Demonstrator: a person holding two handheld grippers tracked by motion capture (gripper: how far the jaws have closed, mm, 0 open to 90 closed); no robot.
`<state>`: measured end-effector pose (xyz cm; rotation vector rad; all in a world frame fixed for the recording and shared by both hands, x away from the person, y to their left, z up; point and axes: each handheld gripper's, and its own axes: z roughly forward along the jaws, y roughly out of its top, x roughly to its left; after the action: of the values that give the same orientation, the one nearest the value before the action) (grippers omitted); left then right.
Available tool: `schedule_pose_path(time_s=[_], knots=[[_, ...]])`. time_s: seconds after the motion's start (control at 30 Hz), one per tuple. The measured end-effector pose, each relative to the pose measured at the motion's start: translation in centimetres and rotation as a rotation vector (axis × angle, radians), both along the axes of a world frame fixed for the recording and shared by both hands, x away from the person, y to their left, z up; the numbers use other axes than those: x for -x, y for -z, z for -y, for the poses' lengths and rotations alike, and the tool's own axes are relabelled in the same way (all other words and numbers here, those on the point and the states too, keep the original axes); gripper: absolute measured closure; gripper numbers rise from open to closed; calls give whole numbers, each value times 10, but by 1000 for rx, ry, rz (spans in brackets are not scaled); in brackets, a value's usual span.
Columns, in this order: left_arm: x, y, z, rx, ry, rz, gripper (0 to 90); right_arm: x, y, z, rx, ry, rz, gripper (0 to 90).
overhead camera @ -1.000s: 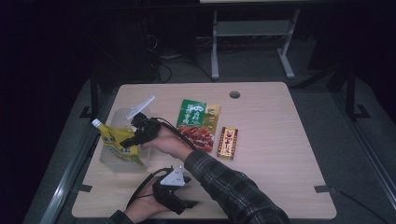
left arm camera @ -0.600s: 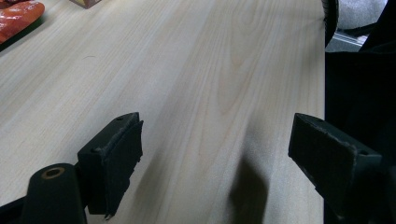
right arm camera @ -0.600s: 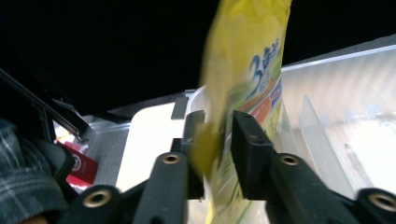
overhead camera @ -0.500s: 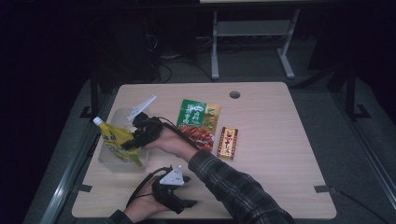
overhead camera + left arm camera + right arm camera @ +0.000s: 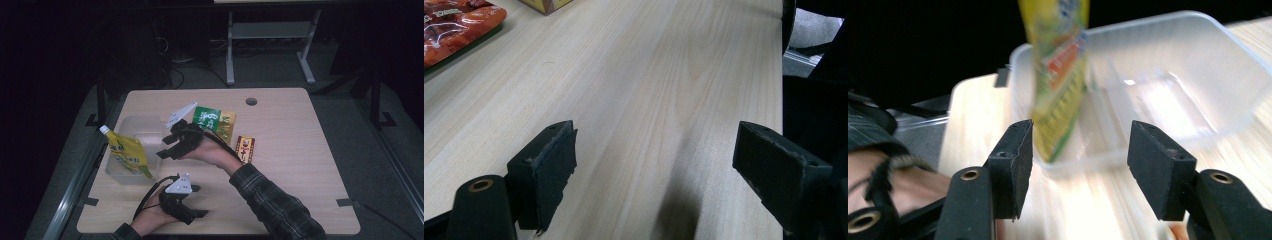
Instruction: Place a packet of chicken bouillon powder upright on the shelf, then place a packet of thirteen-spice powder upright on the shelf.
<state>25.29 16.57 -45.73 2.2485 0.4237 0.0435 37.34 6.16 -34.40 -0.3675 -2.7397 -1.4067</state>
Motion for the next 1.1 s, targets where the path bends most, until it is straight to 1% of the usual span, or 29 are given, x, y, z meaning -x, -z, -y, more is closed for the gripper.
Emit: schedule_pose_path(time_s=[0.03,0.07,0.13,0.17,0.2,0.23,0.27,0.33,0.37,0.4,0.43,0.47,0.5,0.53,0.57,0.6,0.63,0.67,0.73,0.83,0.97,1.0,1.03,1.07,1.1], knots=[[0,-1,0,-5,1,5,170,-2,2,11,10,31,9,422],[1,-2,0,-4,-2,4,170,-3,3,17,9,48,7,418],[2,-2,0,-4,-9,-2,170,-4,5,30,13,80,19,411],[2,-2,0,-4,-9,-2,170,-4,5,30,13,80,19,411],[3,-3,0,-3,-13,-2,170,-5,6,37,12,95,24,410],[3,-3,-1,-5,-13,2,170,-4,8,50,11,125,28,407],[3,-4,-2,-8,-13,8,170,-3,9,56,7,139,20,406],[2,-4,-2,-8,-13,10,170,-2,11,68,16,162,31,403],[3,-4,-2,1,-19,4,170,-2,11,68,16,162,31,403],[2,-4,-3,1,-23,3,170,1,14,81,19,188,28,402],[2,-4,-3,1,-24,5,170,1,14,81,19,188,28,401],[2,-4,-4,7,-31,1,170,3,17,91,35,215,40,398],[2,-4,-4,7,-31,1,170,5,19,94,38,224,34,395],[2,-4,-5,9,-34,1,170,6,21,99,48,232,39,392],[2,-4,-5,8,-36,0,170,6,21,99,48,232,39,392],[1,-4,-6,11,-36,1,170,7,24,104,55,240,50,388],[0,-5,-7,7,-31,17,170,9,27,110,62,251,51,384],[0,-5,-7,5,-34,11,170,13,32,119,59,272,35,379],[-1,-5,-7,7,-40,14,170,14,33,122,63,280,31,377],[-1,-5,-8,12,-49,9,170,22,43,137,62,318,30,377],[-2,-5,-9,10,-56,9,170,26,54,153,65,355,28,376],[-3,-5,-10,5,-59,8,170,25,56,157,79,357,33,386],[-3,-5,-10,7,-64,6,170,25,58,161,78,373,25,404],[-3,-5,-10,8,-66,6,170,23,62,168,100,398,26,448],[-3,-5,-11,15,-71,7,171,20,63,172,111,413,29,476]])
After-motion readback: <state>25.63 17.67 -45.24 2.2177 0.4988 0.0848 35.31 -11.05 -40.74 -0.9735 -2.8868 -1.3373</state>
